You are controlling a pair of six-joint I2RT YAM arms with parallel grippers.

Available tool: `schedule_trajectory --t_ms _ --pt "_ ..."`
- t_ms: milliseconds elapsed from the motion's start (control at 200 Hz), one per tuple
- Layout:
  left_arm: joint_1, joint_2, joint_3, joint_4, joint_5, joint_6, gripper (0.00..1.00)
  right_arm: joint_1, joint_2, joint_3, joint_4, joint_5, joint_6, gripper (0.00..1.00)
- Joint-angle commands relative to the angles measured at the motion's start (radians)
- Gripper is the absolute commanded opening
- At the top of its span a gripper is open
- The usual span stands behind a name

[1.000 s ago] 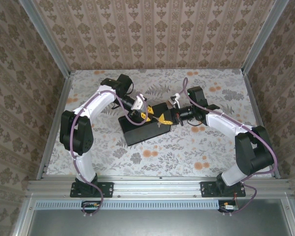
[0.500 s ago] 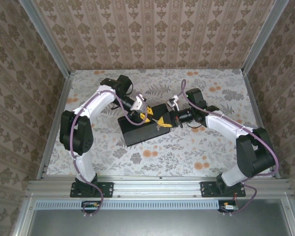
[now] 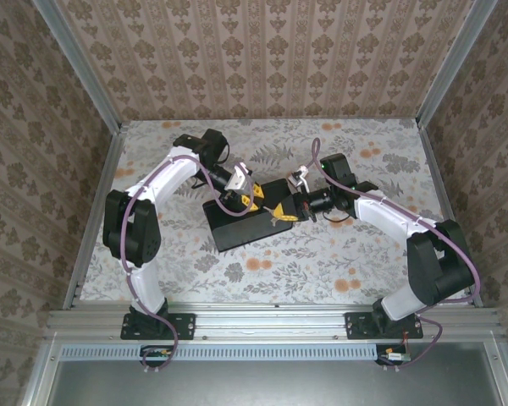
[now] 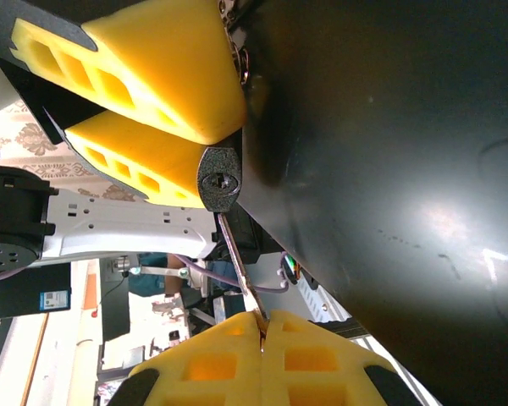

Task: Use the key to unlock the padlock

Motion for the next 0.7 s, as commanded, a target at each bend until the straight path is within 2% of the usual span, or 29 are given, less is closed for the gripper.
schedule_trajectory --t_ms 0,695 --pt "-0.012 0.021 0.043 -0.046 0.02 0.049 0.24 -0.003 0.009 0.034 -0.034 0.002 -0.025 0.0" --pt "-0.028 0.024 0.059 -0.08 -0.032 0.078 0.24 -0.007 0.034 0.059 -0.108 0.044 -0.069 0.0"
